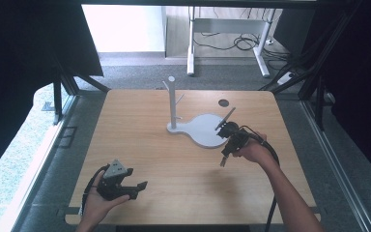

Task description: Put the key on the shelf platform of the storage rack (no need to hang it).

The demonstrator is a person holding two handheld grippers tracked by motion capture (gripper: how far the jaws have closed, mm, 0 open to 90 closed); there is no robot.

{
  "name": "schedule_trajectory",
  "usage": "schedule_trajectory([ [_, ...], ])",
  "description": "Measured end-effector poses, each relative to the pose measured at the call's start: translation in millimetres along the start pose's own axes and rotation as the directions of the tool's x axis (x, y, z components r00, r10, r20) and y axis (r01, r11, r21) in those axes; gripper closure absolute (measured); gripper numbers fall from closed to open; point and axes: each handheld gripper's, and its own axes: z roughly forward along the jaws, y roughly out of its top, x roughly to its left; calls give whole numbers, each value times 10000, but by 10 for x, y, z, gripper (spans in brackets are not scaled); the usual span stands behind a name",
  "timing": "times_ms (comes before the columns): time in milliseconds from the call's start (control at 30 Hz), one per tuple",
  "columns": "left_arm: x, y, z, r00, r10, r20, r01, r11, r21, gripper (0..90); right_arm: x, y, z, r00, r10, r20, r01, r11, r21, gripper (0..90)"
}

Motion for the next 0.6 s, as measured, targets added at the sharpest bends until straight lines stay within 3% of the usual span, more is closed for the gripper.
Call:
schedule_trajectory([
  [600, 0, -7, 23, 10000, -9, 19, 9, 10000, 82, 256, -103, 176, -91, 9998, 208, -27, -209, 9997, -96, 895],
])
